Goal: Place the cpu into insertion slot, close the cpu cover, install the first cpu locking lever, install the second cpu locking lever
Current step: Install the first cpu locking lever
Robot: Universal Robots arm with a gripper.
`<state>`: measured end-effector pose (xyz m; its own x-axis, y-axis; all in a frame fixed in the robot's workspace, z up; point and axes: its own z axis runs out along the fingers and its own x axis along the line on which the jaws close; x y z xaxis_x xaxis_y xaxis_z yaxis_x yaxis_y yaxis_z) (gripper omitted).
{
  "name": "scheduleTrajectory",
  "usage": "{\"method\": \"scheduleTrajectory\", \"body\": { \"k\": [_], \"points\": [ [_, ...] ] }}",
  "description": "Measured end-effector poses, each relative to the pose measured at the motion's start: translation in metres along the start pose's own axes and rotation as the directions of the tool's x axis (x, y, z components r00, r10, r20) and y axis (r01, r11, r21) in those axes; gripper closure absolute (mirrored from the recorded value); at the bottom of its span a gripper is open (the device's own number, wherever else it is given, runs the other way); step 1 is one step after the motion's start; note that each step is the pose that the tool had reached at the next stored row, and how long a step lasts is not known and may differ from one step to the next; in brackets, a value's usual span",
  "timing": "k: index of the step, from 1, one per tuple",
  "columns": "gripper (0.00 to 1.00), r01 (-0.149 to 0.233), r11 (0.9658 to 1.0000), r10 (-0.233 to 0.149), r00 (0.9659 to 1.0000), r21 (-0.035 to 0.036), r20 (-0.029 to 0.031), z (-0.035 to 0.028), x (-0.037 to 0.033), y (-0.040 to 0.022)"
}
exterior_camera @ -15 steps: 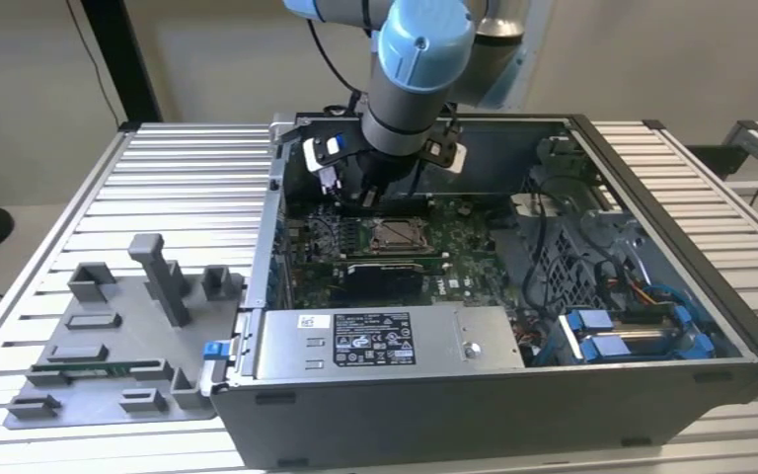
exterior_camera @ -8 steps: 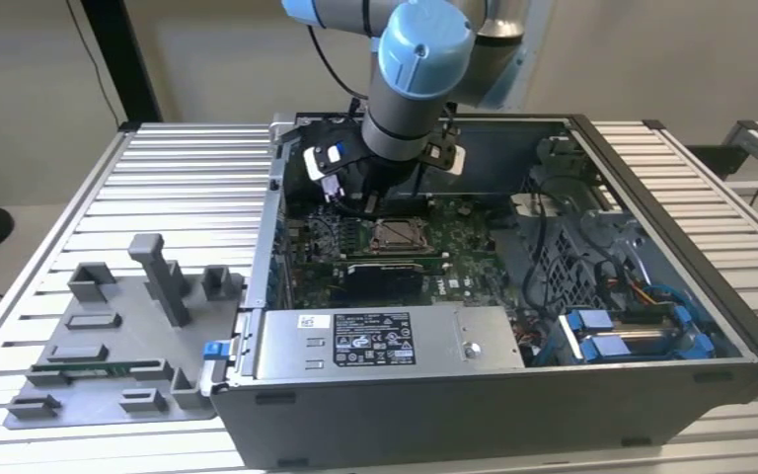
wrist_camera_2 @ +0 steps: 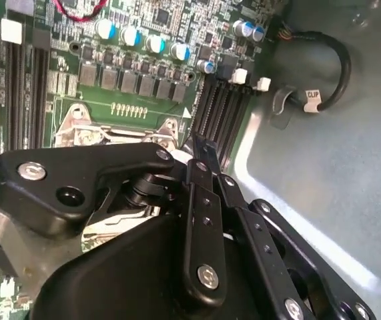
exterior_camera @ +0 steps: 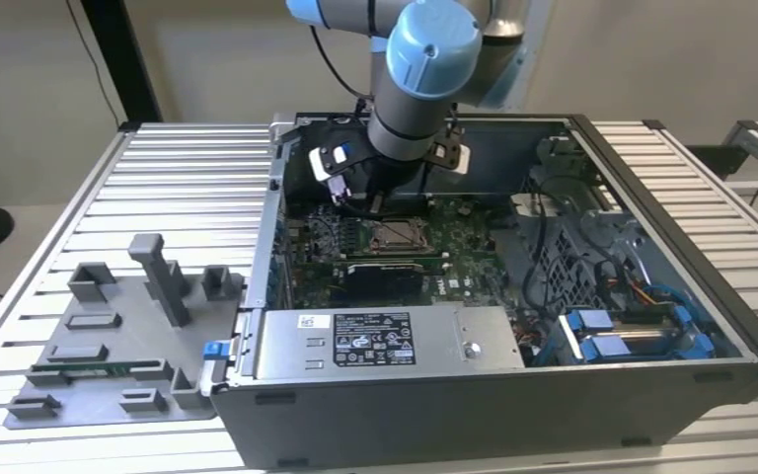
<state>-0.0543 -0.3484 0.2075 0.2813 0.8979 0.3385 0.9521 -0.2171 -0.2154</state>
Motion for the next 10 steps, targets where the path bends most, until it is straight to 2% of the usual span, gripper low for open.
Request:
{"method": "scheduleTrajectory", "body": {
  "k": [3,10],
  "points": [
    [1.0,0.008,1.0,-0.008,1.0,0.0035,0.0018,-0.0008,0.0013,0.0038],
    [1.0,0.02,0.9998,-0.02,0.9998,0.0073,0.0047,-0.0003,0.0014,0.0041]
  ]
}}
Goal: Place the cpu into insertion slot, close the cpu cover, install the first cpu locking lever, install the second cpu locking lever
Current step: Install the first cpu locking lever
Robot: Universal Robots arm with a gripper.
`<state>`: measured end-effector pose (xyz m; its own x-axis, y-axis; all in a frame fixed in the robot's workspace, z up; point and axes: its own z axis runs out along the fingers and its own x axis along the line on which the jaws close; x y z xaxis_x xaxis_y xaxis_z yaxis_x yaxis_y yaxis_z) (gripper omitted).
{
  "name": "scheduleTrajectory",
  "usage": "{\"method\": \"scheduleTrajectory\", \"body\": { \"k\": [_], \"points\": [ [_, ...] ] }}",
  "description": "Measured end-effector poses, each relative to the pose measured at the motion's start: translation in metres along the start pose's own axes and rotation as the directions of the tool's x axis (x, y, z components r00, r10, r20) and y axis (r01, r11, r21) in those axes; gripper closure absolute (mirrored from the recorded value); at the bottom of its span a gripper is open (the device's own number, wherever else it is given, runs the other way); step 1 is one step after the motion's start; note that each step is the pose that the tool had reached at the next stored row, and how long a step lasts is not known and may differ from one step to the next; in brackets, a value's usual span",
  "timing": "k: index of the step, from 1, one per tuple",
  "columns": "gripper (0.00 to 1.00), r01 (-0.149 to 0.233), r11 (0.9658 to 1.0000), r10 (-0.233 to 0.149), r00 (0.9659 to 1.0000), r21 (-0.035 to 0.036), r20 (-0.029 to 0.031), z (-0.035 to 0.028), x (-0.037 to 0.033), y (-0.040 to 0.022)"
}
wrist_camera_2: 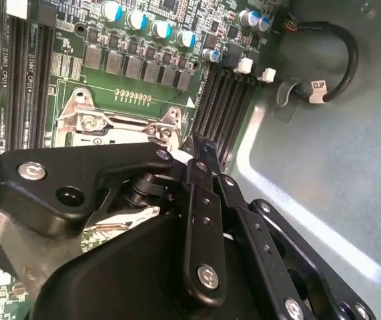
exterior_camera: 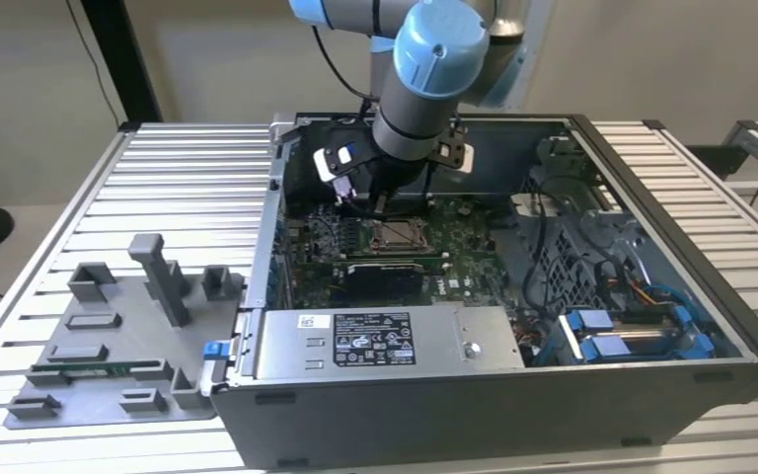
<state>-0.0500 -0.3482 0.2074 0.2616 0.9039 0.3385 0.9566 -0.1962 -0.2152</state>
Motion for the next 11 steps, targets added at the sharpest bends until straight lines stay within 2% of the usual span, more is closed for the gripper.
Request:
{"method": "scheduleTrajectory", "body": {
  "k": [6,11],
  "points": [
    [1.0,0.031,0.9995,-0.031,0.9995,0.0058,0.0058,0.0046,-0.0003,0.0007],
    [1.0,0.055,0.9985,-0.055,0.9985,0.0055,0.009,0.0096,-0.0009,0.0015]
  ]
}}
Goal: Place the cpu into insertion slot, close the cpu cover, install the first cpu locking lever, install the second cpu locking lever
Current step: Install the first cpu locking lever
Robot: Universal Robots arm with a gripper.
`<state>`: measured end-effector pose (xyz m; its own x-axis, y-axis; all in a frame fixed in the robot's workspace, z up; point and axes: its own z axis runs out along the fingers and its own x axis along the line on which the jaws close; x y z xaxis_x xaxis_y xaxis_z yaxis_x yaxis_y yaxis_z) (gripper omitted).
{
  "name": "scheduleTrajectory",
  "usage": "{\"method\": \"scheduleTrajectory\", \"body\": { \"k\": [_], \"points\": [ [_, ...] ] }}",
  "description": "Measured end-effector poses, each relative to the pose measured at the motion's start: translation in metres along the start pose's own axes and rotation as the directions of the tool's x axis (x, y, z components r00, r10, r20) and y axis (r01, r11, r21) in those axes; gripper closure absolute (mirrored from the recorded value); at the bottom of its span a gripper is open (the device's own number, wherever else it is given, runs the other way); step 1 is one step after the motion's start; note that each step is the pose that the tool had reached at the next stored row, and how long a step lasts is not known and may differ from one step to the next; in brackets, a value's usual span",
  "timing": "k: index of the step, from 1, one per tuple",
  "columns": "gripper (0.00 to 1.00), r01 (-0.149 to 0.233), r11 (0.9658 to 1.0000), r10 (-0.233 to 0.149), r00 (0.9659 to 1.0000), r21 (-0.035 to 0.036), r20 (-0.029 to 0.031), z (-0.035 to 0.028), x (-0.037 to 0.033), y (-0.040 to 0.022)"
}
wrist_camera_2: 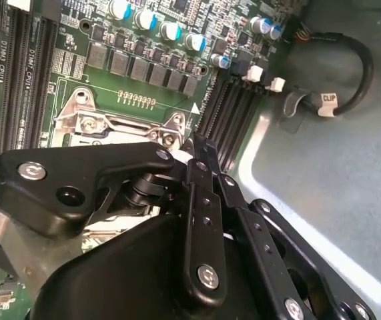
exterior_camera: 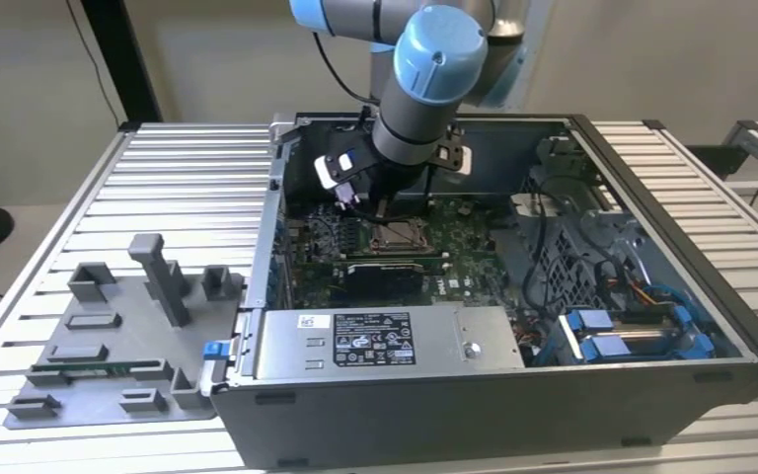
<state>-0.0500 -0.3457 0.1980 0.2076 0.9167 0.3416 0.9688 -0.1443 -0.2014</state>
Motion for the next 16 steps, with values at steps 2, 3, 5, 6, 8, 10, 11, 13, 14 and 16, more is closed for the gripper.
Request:
{"method": "scheduleTrajectory", "body": {
  "k": [2,3,5,6,8,10,11,13,14,16],
  "points": [
    [1.0,0.004,1.0,-0.004,1.0,-0.003,0.0001,0.0021,-0.0008,0.0002],
    [1.0,0.005,1.0,-0.005,1.0,-0.0051,-0.0002,0.0026,-0.0011,0.0001],
    [1.0,0.006,1.0,-0.006,1.0,-0.0065,-0.0003,0.0028,-0.0012,-0.0005],
    [1.0,0.006,1.0,-0.006,1.0,-0.0066,-0.0005,0.0028,-0.0012,-0.0007],
    [1.0,0.007,1.0,-0.007,1.0,-0.006,-0.0004,0.0029,-0.0008,-0.0009],
    [1.0,0.01,0.9999,-0.01,0.9999,-0.0048,-0.0007,0.0034,0.0002,-0.0011],
    [1.0,0.012,0.9999,-0.012,0.9999,-0.0042,-0.0003,0.0036,0.0009,-0.0012],
    [1.0,0.017,0.9999,-0.017,0.9999,-0.0025,0.0006,0.0037,0.0014,-0.0011],
    [1.0,0.018,0.9998,-0.018,0.9998,-0.002,0.0009,0.0036,0.0014,-0.0008],
    [1.0,0.02,0.9998,-0.02,0.9998,-0.0011,0.0015,0.0035,0.0017,0.0003]
  ]
}}
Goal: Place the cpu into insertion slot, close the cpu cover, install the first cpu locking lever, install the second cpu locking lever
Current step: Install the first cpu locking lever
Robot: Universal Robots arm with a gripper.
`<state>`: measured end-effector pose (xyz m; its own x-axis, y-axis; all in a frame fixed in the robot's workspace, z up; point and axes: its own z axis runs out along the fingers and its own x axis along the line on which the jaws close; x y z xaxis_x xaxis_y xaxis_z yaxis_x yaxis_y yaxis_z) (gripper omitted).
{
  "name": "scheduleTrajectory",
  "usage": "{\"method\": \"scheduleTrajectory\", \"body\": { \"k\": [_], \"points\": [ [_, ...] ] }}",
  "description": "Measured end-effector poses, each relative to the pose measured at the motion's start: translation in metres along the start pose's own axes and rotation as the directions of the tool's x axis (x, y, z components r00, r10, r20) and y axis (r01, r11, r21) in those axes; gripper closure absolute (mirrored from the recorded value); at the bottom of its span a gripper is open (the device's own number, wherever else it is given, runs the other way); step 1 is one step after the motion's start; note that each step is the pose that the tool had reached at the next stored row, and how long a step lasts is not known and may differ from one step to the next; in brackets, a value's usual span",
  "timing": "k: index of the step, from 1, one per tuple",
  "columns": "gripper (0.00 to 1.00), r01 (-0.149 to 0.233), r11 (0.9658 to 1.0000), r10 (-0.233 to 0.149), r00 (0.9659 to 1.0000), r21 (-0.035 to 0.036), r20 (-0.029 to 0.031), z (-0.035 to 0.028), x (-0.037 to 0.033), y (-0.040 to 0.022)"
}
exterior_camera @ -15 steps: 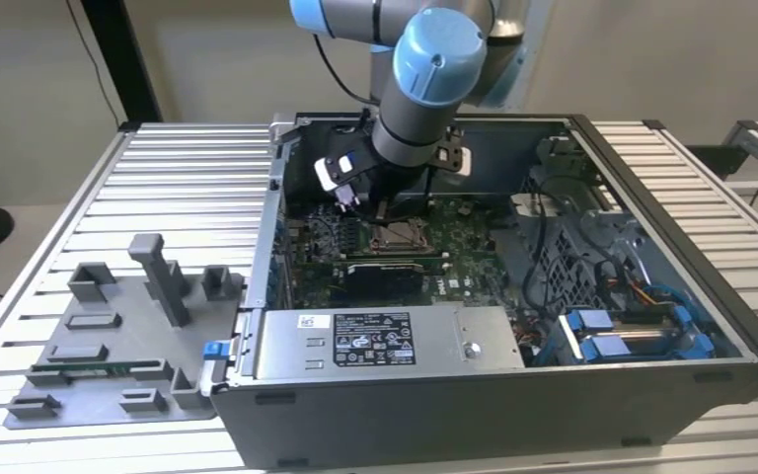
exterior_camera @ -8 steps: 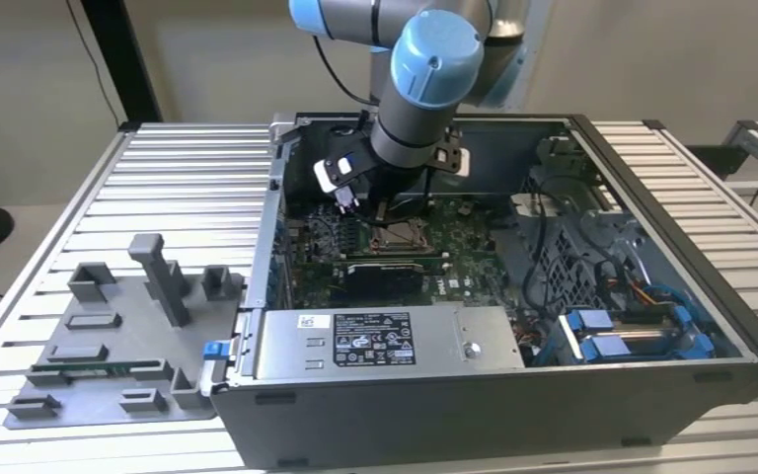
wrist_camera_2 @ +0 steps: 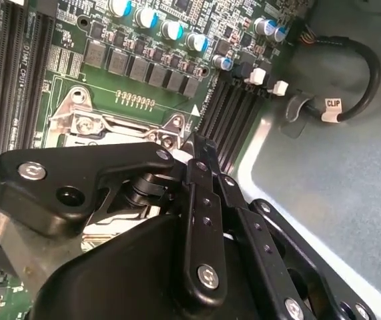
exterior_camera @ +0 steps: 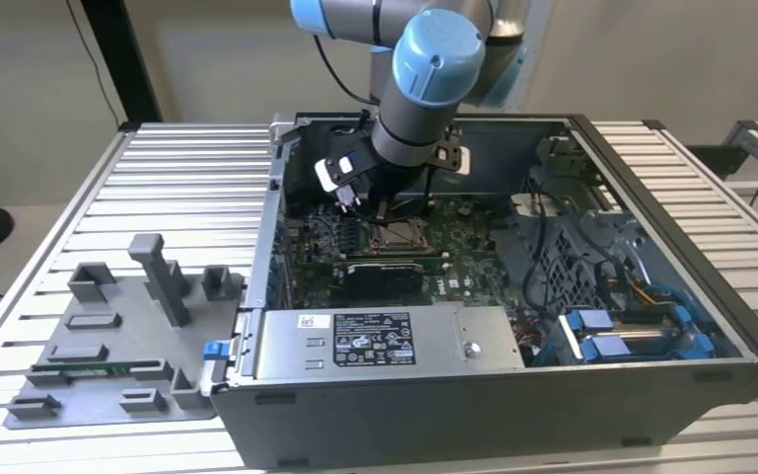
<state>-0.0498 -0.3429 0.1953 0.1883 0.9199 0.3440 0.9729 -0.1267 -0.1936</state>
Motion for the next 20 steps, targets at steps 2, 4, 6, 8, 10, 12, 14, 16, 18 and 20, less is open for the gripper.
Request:
{"method": "scheduleTrajectory", "body": {
  "k": [2,4,6,8,10,12,14,16,18,20],
  "points": [
    [1.0,0.003,1.0,-0.003,1.0,0.001,0.0007,-0.0003,0.0004,0.0024],
    [1.0,0.005,1.0,-0.005,1.0,0.0017,0.0011,-0.0007,0.0011,0.0057],
    [1.0,0.007,1.0,-0.007,1.0,0.0025,0.0014,-0.0008,0.0014,0.0081],
    [1.0,0.009,1.0,-0.009,1.0,0.0032,0.0018,-0.0009,0.0017,0.0098],
    [1.0,0.011,0.9999,-0.012,0.9999,0.0042,0.0025,-0.0007,0.0019,0.0108],
    [1.0,0.016,0.9999,-0.016,0.9999,0.0059,0.0033,-0.0005,0.0019,0.0115],
    [1.0,0.021,0.9997,-0.021,0.9998,0.0078,0.0043,0.0,0.0019,0.0121],
    [1.0,0.026,0.9996,-0.026,0.9997,0.0098,0.0056,0.0004,0.0018,0.0129],
    [1.0,0.03,0.9995,-0.03,0.9995,0.0114,0.0067,0.0006,0.0023,0.014],
    [1.0,0.033,0.9994,-0.033,0.9994,0.0126,0.007,0.0008,0.0033,0.0153]
  ]
}}
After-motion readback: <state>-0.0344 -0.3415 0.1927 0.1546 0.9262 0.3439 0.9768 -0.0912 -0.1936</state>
